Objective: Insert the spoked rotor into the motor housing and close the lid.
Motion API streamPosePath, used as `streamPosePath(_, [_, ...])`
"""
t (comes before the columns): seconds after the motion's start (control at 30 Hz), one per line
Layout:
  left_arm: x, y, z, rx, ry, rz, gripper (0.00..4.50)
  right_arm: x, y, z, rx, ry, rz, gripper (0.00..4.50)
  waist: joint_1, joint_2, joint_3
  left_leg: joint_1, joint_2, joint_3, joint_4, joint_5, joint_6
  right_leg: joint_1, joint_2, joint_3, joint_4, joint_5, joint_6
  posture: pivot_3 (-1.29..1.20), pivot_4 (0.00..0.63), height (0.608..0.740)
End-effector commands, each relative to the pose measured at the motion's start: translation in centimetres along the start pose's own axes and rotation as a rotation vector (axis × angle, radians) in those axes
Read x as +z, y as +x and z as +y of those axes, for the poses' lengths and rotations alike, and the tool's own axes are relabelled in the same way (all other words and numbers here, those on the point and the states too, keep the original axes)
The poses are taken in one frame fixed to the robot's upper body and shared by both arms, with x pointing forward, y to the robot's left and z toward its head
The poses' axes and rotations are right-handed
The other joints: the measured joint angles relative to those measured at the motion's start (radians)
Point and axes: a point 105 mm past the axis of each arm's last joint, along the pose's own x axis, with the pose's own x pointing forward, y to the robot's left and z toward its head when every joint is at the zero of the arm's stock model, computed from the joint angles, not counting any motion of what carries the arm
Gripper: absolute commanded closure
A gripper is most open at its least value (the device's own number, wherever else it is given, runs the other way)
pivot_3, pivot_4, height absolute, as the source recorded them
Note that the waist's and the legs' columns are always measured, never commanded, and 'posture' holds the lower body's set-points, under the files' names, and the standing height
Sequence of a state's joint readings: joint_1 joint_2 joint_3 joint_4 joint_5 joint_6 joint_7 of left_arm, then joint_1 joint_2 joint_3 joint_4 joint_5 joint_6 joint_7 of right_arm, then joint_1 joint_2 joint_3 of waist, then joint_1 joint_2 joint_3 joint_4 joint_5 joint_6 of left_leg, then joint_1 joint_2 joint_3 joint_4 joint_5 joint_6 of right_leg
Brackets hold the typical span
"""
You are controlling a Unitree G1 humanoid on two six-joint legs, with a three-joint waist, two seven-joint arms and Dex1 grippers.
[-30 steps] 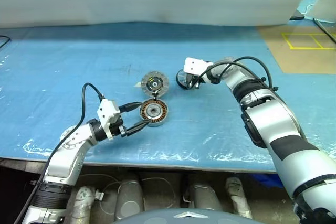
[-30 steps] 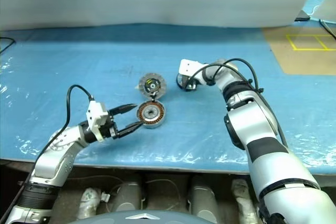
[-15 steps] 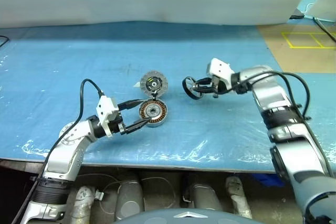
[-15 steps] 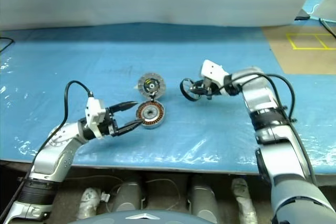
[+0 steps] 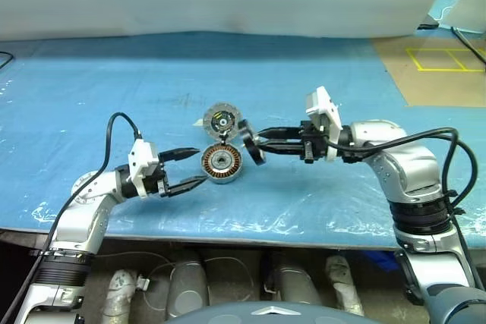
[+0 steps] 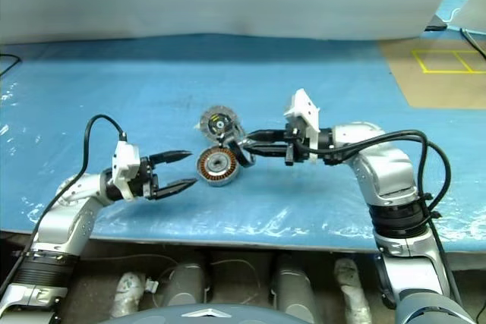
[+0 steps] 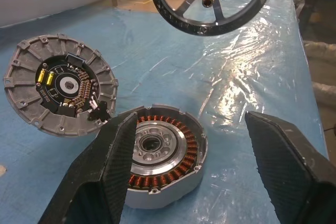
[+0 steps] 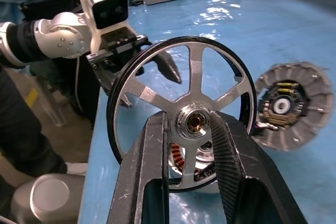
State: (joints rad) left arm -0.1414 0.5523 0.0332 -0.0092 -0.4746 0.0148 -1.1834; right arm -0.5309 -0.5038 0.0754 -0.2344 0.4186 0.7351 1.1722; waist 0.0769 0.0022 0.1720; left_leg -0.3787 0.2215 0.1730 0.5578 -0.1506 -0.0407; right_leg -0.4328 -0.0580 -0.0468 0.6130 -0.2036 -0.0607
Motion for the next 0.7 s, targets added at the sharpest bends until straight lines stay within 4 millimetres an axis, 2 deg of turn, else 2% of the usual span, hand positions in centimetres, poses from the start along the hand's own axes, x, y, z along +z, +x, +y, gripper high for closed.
streamPosePath(0.03, [0.4,-0.8,0.0,0.008,0.042,0.000,1.02,0.3,1.4,-0.5,0.022,-0.008,-0.028,3.74,-0.002,0.000,0.000,0.000,0.000,0.000,-0.001,0.000,0.000,0.000,0.000,0.000,0.000,0.000,0.000,0.00,0.150,0.740])
streamPosePath(0.3, [0.0,-1.1,-0.5,0.027,0.035,0.006,1.02,-1.9,3.6,-1.3,0.040,-0.036,0.040,3.74,-0.002,0.000,0.000,-0.001,0.000,0.000,-0.006,-0.001,-0.002,0.000,0.000,-0.001,-0.005,0.004,-0.006,0.00,0.150,0.740])
streamPosePath(0.47, [0.6,-0.3,-0.7,0.026,0.039,-0.003,1.02,-2.9,5.0,-1.7,0.028,-0.060,0.076,3.74,-0.004,0.000,0.000,-0.001,0.000,0.000,-0.007,-0.001,-0.002,0.000,0.000,-0.001,-0.005,0.004,-0.007,0.00,0.150,0.740])
streamPosePath(0.6, [1.2,0.3,-0.8,0.025,0.042,-0.006,1.02,-3.6,5.2,-3.0,-0.033,-0.099,0.100,3.74,-0.005,0.000,0.000,0.000,0.000,0.000,-0.006,-0.001,-0.002,0.000,0.000,-0.001,-0.005,0.004,-0.006,0.00,0.150,0.740])
streamPosePath(0.7, [1.4,0.4,-0.8,0.024,0.041,-0.005,1.02,-3.4,5.2,-3.2,-0.037,-0.117,0.102,3.74,-0.005,0.000,0.000,0.000,0.000,0.000,-0.006,-0.001,-0.002,0.001,0.000,-0.001,-0.005,0.004,-0.006,0.00,0.150,0.740])
